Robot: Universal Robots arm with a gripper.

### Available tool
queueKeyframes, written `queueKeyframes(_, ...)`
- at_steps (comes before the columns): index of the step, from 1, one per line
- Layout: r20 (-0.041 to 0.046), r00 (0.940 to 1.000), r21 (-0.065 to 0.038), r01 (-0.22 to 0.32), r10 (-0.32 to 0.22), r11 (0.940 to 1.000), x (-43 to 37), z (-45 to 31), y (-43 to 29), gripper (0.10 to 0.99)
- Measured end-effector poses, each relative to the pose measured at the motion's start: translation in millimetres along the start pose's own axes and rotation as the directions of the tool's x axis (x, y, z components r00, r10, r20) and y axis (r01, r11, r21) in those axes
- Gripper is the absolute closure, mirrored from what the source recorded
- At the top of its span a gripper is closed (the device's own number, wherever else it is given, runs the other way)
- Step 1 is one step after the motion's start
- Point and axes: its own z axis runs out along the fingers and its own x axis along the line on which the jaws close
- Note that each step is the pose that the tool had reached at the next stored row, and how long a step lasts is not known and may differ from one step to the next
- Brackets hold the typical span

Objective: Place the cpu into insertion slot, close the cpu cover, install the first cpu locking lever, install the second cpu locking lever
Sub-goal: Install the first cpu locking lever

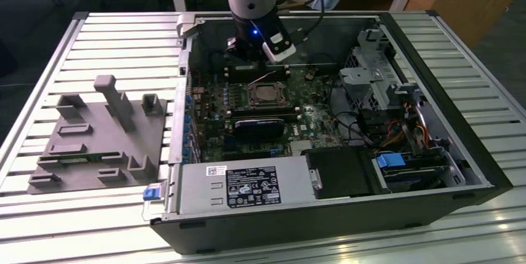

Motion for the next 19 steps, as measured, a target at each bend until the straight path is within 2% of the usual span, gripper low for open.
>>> queueKeyframes(2, 0.0054, 1.0000, 0.000, 0.001, -0.001, 1.0000, 0.2, 0.4, -0.1, 0.984)
queueKeyframes(6, 0.0308, 0.9995, -0.001, 0.003, -0.003, 1.0000, 1.3, 2.4, -0.6, 0.984)
queueKeyframes(8, 0.0405, 0.9992, -0.001, 0.000, 0.000, 1.0000, 1.9, 3.6, -0.9, 0.984)
queueKeyframes(10, 0.0445, 0.9990, -0.001, -0.007, 0.007, 1.0000, 2.4, 5.3, -1.3, 0.984)
queueKeyframes(15, 0.0602, 0.9954, 0.009, -0.075, 0.074, 0.9971, 3.0, 9.0, -1.8, 0.984)
queueKeyframes(19, 0.0634, 0.9941, 0.011, -0.089, 0.088, 0.9960, 3.7, 11.6, 0.9, 0.984)
